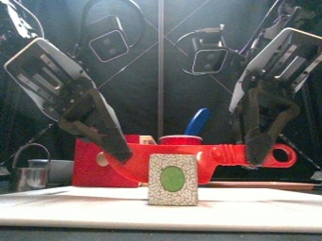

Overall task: Place sushi on board then cut the sushi with the knife then place the pieces on the plate
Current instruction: Cut the sushi into 4 pieces

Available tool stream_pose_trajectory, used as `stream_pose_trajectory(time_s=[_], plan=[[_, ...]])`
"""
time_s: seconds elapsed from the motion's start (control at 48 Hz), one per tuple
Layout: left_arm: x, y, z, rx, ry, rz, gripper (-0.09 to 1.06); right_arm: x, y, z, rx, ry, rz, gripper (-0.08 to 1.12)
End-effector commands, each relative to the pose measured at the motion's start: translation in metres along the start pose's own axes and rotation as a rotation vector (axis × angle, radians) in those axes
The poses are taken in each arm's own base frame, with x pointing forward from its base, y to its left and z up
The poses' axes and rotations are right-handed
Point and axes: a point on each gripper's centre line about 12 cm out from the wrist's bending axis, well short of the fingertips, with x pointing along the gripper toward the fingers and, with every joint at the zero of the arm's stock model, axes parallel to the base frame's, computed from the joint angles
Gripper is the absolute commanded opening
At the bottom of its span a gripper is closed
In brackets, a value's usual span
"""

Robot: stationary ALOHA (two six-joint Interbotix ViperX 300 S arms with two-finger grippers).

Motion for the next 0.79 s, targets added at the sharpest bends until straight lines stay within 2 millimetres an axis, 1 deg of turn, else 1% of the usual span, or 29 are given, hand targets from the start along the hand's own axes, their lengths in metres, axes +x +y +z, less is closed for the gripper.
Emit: stream_pose_trajectory(time_s=[0.021,0.167,0.312,0.438,0.562,0.688,0.792], plan=[[0.000,0.005,0.007,-0.002,-0.018,0.010,0.36,-0.007,-0.004,0.015,-0.003,-0.049,-0.007,0.35],[0.000,0.012,0.007,-0.007,-0.017,0.024,0.36,-0.007,-0.007,0.015,-0.014,-0.046,-0.016,0.35],[0.003,0.012,0.003,-0.005,-0.005,0.024,0.36,0.000,-0.009,0.012,-0.012,-0.030,-0.021,0.35],[0.003,0.013,0.003,-0.007,-0.005,0.027,0.36,0.001,-0.011,0.014,-0.011,-0.031,-0.025,0.35],[-0.001,0.013,0.009,-0.008,-0.025,0.026,0.36,-0.004,-0.009,0.019,-0.019,-0.046,-0.022,0.35],[-0.011,0.012,0.023,0.000,-0.069,0.021,0.36,-0.015,-0.005,0.030,-0.040,-0.070,-0.014,0.35],[-0.022,0.011,0.036,0.007,-0.115,0.015,0.36,-0.026,-0.003,0.034,-0.066,-0.085,-0.012,0.35]])
